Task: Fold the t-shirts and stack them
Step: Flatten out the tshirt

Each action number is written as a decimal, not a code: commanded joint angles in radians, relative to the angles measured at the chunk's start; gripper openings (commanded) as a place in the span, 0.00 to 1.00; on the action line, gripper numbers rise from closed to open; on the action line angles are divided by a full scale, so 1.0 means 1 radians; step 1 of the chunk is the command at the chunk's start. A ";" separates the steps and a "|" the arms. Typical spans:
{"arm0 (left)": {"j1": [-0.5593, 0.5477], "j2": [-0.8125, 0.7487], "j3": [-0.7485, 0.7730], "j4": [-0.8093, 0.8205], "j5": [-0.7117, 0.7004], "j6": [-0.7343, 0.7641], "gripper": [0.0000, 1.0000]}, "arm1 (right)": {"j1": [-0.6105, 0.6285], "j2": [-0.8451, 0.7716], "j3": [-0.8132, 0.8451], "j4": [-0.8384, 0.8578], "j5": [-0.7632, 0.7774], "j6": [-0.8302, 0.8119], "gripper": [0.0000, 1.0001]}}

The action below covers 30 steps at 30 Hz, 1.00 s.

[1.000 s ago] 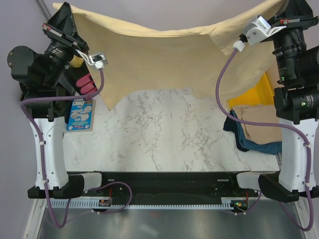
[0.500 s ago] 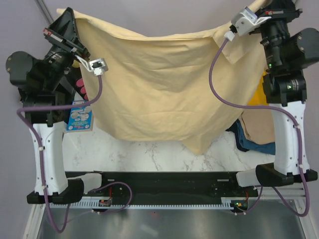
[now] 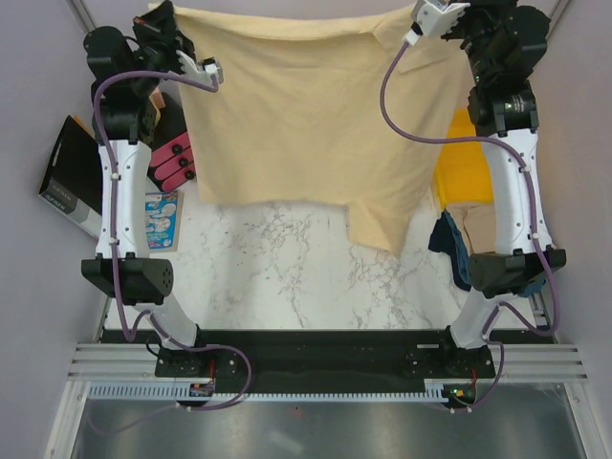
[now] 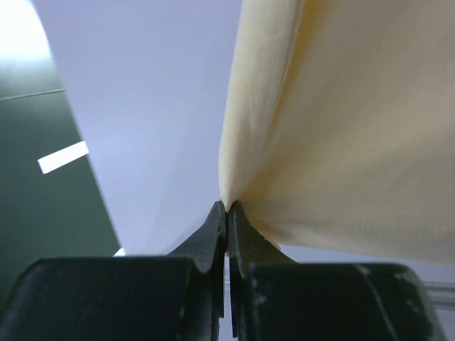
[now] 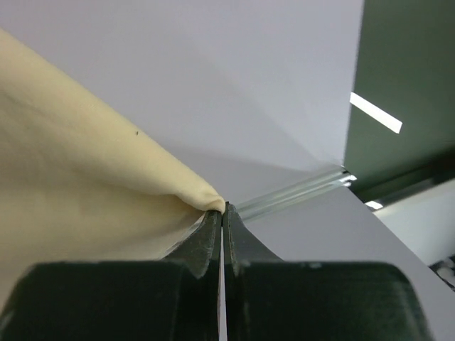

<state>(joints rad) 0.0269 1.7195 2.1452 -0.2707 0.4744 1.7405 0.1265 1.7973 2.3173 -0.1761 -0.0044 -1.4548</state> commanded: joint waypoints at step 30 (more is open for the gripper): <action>0.013 -0.805 -1.652 -0.019 0.021 0.255 0.02 | 0.009 -0.977 -1.472 -0.486 -0.258 0.022 0.00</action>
<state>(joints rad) 0.0334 1.0210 0.5343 -0.2104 0.4732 1.8809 0.1162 0.9009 0.8238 -0.5407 -0.2005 -1.4326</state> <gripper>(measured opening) 0.026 0.010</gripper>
